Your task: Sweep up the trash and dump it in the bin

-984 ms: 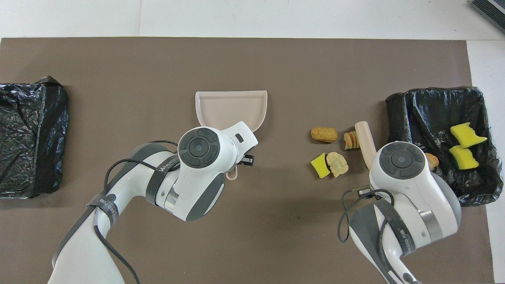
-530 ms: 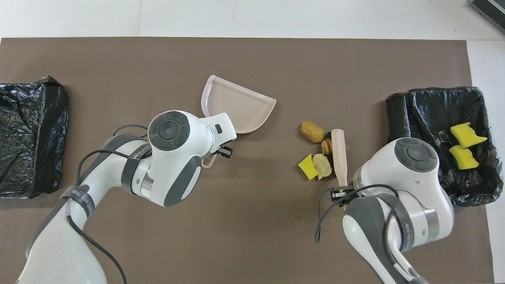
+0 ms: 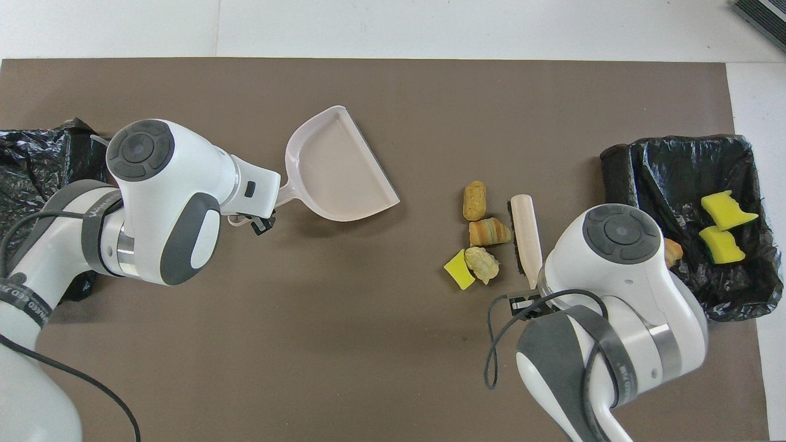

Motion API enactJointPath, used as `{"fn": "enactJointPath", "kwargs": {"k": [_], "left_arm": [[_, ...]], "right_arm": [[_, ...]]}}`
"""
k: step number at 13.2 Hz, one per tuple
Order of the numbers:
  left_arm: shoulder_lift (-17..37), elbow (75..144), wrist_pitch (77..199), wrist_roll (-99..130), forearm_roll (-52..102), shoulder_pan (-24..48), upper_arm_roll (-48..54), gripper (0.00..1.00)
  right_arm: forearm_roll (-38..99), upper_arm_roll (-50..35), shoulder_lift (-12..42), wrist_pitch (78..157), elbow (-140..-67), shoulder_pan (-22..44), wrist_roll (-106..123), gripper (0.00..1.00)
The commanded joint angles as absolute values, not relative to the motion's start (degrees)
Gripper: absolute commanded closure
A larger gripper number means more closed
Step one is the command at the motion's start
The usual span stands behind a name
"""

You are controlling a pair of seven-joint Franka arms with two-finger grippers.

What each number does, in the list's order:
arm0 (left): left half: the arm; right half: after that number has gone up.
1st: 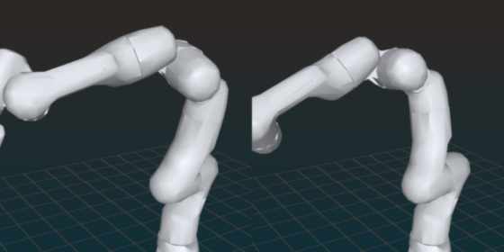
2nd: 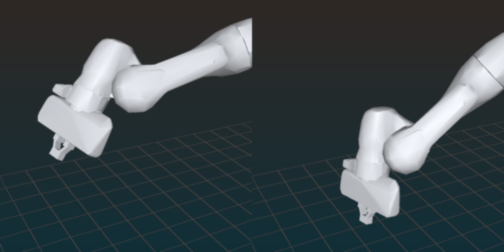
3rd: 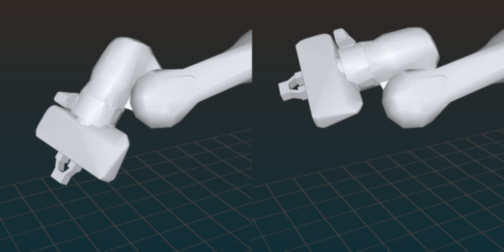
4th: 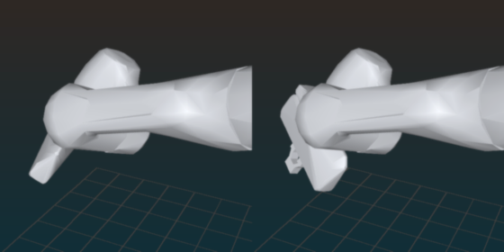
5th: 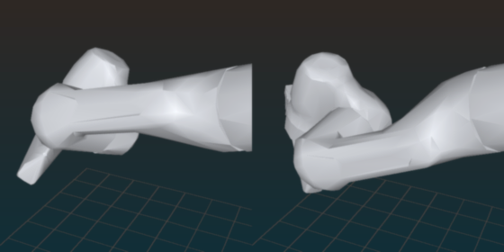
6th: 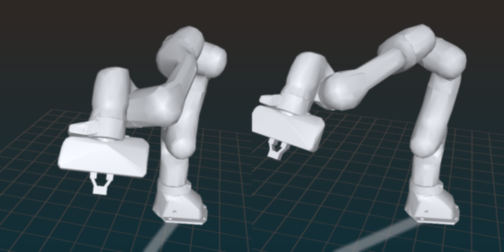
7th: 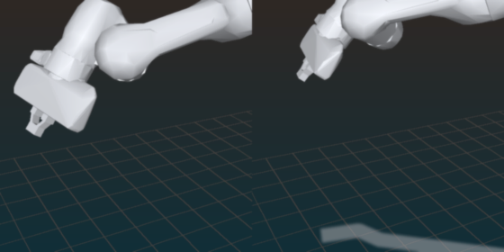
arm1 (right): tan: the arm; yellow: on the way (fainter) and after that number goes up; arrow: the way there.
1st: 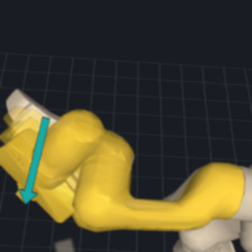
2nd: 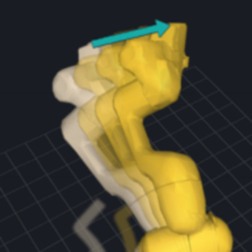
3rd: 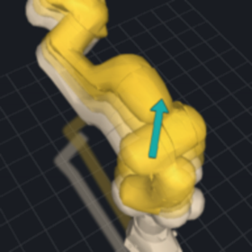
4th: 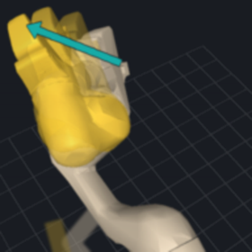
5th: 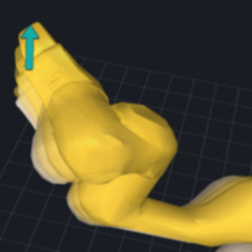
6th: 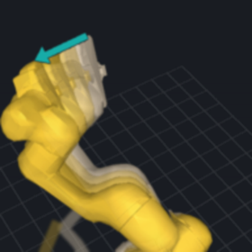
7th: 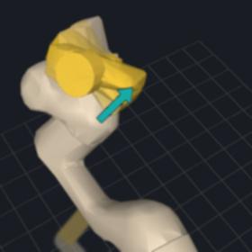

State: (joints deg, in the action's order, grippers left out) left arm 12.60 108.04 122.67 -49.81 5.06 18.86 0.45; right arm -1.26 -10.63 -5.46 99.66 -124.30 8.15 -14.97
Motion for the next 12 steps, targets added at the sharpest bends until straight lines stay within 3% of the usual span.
{"fn": "enactJointPath", "kwargs": {"k": [1,5,12], "left_arm": [[10.9,108.2,116.0,-57.3,5.3,18.5,0.8,1.00],[8.7,110.6,115.7,-61.1,-0.2,24.1,0.8,1.00],[8.4,113.6,120.1,-51.2,-1.2,31.5,0.9,1.00]], "right_arm": [[-3.3,-11.0,-10.8,97.0,-130.1,8.0,-16.1,1.00],[-2.2,-11.1,-12.1,98.2,-135.2,8.7,-15.6,1.00],[12.1,-11.1,-11.3,104.6,-135.5,10.5,-15.6,1.00]]}}
